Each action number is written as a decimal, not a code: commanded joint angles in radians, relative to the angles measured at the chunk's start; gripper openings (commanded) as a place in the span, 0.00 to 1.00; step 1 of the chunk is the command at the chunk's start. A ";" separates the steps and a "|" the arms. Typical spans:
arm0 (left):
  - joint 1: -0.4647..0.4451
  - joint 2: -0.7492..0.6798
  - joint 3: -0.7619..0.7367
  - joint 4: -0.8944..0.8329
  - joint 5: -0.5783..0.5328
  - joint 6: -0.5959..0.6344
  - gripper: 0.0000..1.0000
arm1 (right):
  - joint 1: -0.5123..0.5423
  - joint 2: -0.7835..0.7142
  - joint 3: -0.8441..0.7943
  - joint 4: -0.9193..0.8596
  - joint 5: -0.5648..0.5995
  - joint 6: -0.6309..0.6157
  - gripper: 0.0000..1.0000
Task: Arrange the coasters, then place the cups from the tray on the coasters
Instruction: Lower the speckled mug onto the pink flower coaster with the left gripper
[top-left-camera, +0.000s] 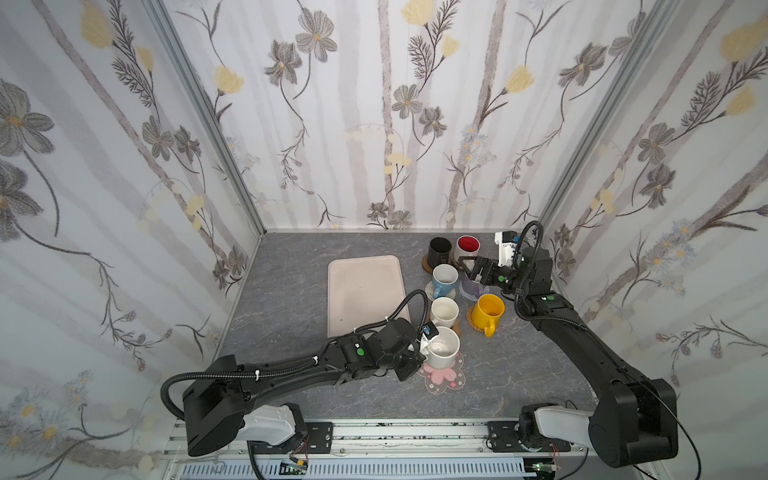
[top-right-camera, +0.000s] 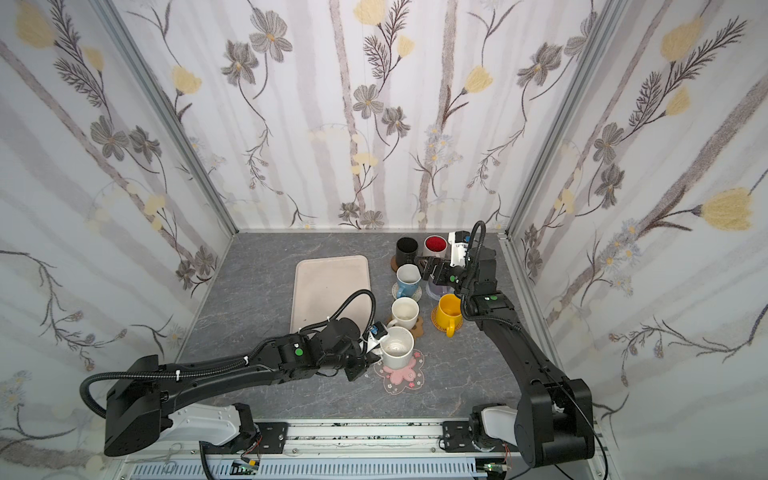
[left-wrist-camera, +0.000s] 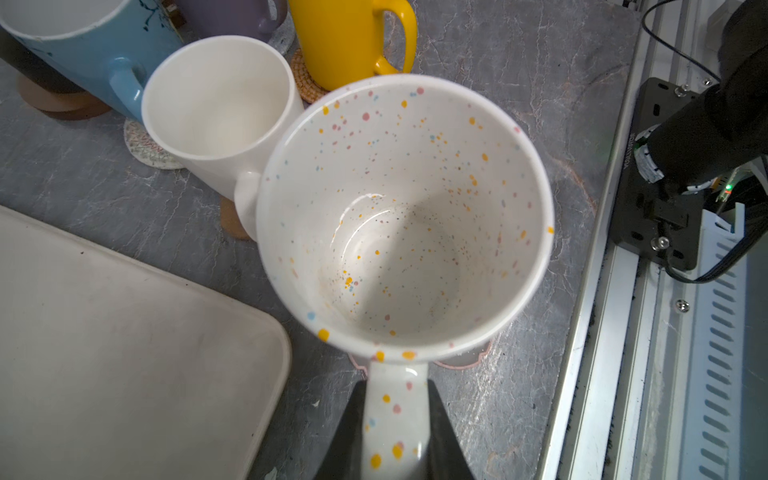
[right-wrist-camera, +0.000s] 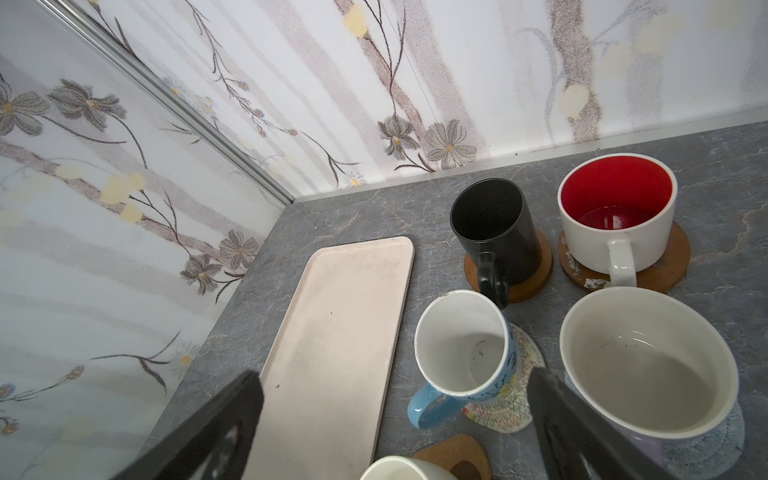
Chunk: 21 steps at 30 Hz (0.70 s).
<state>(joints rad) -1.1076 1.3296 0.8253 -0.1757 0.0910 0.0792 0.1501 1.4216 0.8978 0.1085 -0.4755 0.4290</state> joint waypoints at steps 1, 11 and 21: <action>-0.003 0.011 -0.010 0.139 -0.002 0.017 0.00 | -0.003 0.005 -0.006 0.063 -0.013 0.007 1.00; -0.029 0.063 -0.074 0.246 -0.023 -0.007 0.00 | -0.006 0.023 -0.011 0.080 -0.028 0.011 1.00; -0.031 0.092 -0.098 0.296 -0.017 -0.025 0.00 | -0.009 0.030 -0.023 0.093 -0.037 0.017 1.00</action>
<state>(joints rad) -1.1370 1.4166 0.7277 -0.0055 0.0711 0.0639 0.1436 1.4467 0.8761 0.1524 -0.4957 0.4370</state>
